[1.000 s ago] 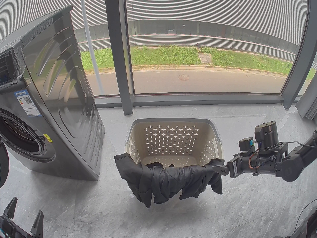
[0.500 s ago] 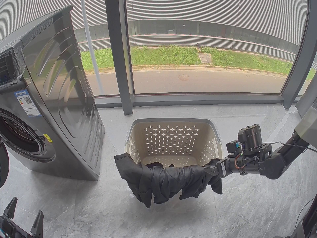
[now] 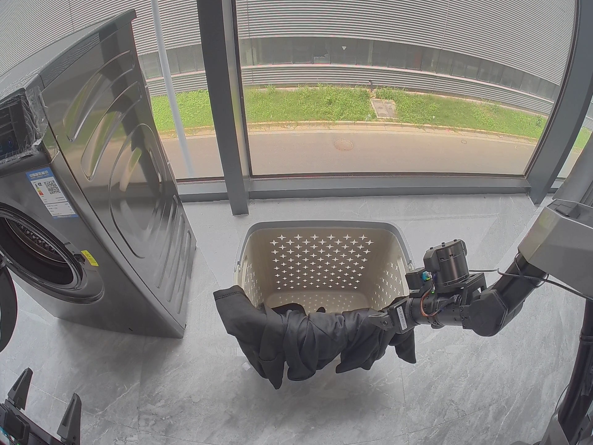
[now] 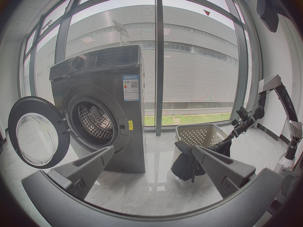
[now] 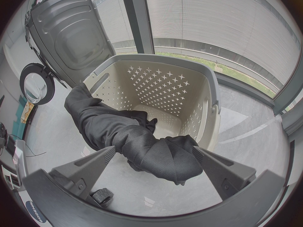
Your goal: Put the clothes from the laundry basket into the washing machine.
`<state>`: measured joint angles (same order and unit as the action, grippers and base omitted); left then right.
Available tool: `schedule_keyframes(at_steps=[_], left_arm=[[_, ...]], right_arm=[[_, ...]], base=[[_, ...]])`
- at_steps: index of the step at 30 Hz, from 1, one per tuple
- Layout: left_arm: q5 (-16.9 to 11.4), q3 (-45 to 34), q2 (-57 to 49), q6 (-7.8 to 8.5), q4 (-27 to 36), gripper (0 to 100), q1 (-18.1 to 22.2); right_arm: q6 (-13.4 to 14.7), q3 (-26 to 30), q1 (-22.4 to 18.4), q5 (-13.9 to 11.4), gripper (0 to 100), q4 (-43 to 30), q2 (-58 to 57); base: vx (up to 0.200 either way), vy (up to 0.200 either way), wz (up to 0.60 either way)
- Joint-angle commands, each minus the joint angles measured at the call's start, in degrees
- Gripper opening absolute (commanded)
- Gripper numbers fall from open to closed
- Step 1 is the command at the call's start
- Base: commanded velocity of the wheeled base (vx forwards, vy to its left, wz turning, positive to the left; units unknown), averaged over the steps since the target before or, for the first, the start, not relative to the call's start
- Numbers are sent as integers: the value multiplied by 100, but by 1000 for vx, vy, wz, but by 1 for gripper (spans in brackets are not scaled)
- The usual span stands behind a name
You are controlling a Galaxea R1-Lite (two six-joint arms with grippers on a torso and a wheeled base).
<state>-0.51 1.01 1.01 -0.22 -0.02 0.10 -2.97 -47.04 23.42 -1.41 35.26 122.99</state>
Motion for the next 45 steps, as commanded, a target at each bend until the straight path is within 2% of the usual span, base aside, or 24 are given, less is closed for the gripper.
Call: schedule_keyframes(at_steps=[1,13,33,34,45], left_arm=[[-2,-101,-101,-4,2,100,-1],[-2,-101,-101,-4,2,100,-1],[-2,-101,-101,4,2,100,-1],[-2,-101,-101,-4,-6,100,-1],[-2,-101,-101,4,2,100,-1]], right_arm=[[-1,-112,5,1,100,8,208],[-80,-253,58,-8,100,263,559],[-89,-358,102,-8,100,298,682],[-98,-358,102,-8,0,289,682],[-98,-385,102,-8,0,289,726]], base=[[0,0,0],[0,0,0],[0,0,0],[0,0,0],[0,0,0]])
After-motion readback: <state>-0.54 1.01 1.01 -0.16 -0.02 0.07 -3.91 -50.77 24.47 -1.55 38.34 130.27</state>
